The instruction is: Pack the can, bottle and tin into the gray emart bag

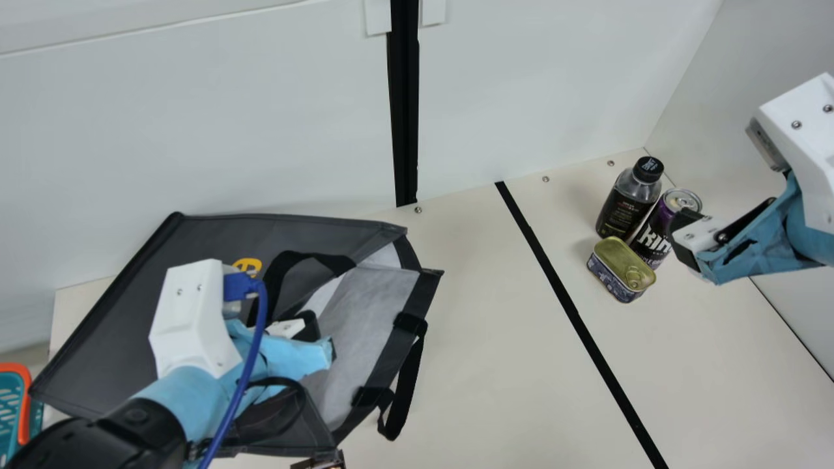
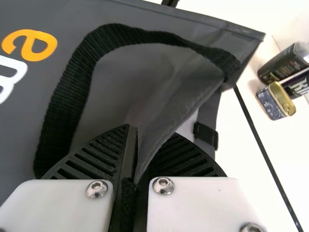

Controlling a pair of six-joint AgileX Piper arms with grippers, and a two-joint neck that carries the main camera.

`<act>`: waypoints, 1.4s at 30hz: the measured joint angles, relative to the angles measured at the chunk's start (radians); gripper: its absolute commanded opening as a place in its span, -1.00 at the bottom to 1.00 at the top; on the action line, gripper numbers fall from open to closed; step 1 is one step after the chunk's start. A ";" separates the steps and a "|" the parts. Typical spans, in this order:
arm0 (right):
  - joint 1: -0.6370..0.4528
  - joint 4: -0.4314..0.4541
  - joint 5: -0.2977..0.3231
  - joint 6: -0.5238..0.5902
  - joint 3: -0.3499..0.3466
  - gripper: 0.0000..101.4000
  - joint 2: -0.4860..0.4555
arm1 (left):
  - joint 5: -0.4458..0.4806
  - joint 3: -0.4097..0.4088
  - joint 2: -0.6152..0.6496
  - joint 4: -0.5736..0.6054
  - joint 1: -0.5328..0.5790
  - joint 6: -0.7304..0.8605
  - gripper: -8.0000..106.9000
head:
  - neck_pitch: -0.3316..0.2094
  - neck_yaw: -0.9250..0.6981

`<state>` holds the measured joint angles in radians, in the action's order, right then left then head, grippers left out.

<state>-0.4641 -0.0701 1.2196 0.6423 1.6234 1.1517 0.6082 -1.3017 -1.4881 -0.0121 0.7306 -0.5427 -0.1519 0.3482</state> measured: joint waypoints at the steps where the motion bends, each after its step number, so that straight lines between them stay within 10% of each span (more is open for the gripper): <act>1: 0.000 0.000 0.000 0.000 0.000 0.79 0.000 | 0.000 0.000 0.000 0.012 -0.007 0.006 -0.68 | 0.000 0.000; 42: 0.000 0.000 0.000 0.000 0.000 0.79 0.000 | -0.049 0.008 -0.018 0.223 -0.187 0.187 -0.68 | 0.000 -0.002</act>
<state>-0.4641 -0.0701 1.2196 0.6423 1.6234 1.1517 0.5590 -1.2934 -1.5062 0.2113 0.5433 -0.3554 -0.1519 0.3467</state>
